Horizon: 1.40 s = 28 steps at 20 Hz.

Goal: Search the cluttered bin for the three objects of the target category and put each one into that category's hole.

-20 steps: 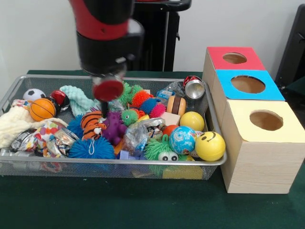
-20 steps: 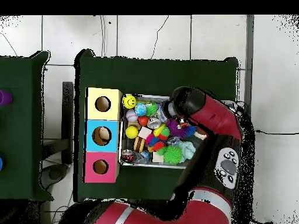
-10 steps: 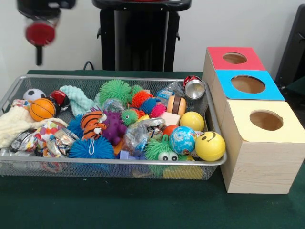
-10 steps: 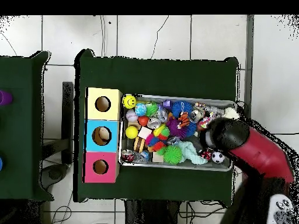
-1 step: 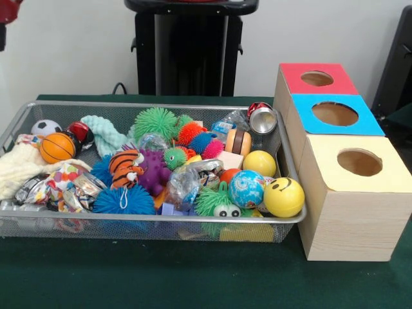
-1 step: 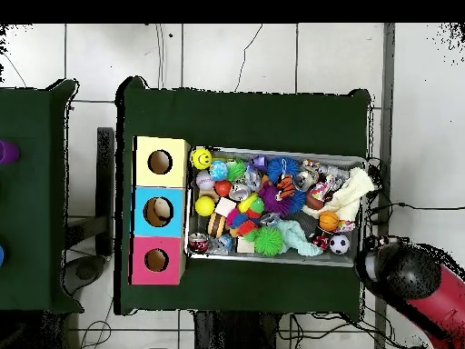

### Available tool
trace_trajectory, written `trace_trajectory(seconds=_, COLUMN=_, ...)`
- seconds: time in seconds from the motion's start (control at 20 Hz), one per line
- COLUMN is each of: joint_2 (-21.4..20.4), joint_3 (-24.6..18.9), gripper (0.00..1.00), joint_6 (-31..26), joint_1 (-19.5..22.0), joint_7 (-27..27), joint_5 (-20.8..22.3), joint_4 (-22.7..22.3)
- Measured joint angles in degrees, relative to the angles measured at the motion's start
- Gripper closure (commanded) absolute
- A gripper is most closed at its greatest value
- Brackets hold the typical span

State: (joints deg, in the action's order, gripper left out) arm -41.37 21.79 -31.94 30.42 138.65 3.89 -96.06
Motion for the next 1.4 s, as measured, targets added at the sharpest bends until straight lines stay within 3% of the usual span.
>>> trace_trajectory(seconds=0.15, joint_2=-0.9, joint_3=-2.0, gripper=1.0, joint_6=2.1, joint_1=2.0, joint_7=0.0, joint_5=0.6, joint_4=-2.6)
trace_trajectory(seconds=0.6, joint_2=-1.6, joint_3=-11.3, gripper=1.0, joint_6=21.1, joint_1=10.4, joint_7=0.0, joint_5=7.4, joint_4=-15.1)
trace_trajectory(seconds=1.1, joint_2=-1.3, joint_3=-14.3, gripper=1.0, joint_6=24.9, joint_1=13.7, joint_7=0.0, joint_5=15.3, joint_4=-20.7)
trace_trajectory(seconds=1.3, joint_2=0.5, joint_3=-14.5, gripper=1.0, joint_6=26.6, joint_1=14.9, joint_7=0.0, joint_5=19.4, joint_4=-20.9)
trace_trajectory(seconds=1.4, joint_2=3.3, joint_3=-15.4, gripper=1.0, joint_6=29.5, joint_1=17.6, joint_7=0.0, joint_5=23.1, joint_4=-20.7)
